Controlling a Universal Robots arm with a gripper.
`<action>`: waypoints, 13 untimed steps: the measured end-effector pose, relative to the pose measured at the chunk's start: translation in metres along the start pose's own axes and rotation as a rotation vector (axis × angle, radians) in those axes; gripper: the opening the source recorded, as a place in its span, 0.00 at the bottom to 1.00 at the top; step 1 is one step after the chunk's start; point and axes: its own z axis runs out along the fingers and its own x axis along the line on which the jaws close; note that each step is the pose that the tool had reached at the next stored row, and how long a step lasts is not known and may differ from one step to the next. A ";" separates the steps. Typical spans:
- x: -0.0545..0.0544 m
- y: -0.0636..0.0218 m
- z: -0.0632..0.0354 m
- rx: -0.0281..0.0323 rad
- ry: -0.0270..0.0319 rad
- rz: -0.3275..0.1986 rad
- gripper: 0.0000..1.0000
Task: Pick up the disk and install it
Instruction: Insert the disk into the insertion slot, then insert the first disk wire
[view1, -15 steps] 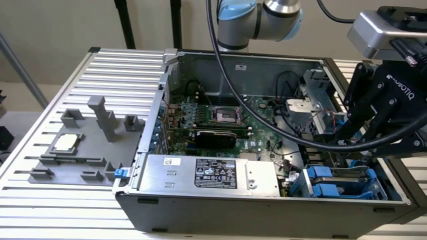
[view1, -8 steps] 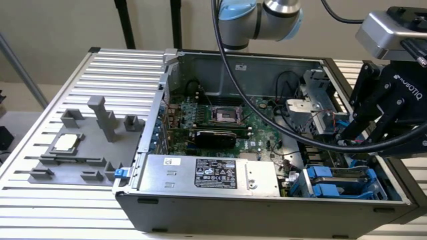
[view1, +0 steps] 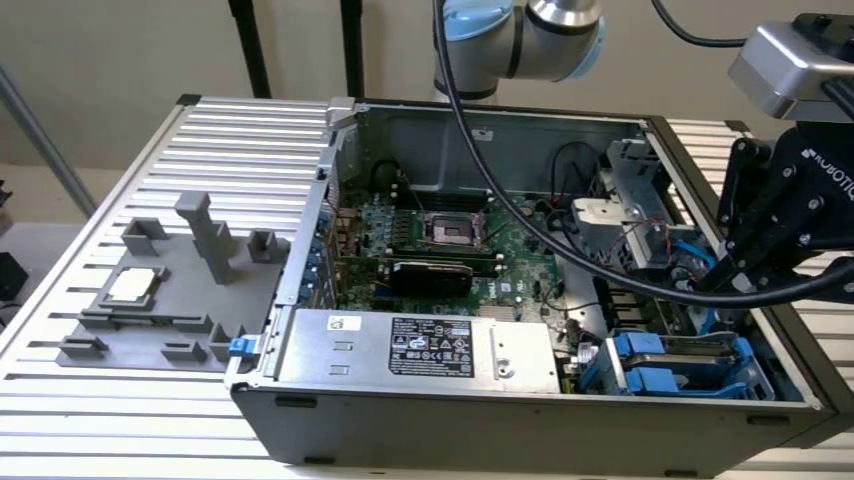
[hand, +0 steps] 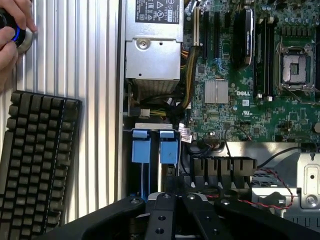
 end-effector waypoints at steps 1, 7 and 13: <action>0.000 0.0000 0.0000 -0.0001 0.0000 0.000 0.11; 0.000 0.0000 0.0000 -0.0013 0.0001 0.000 0.11; 0.000 0.0000 0.0000 -0.0015 0.0001 0.000 0.11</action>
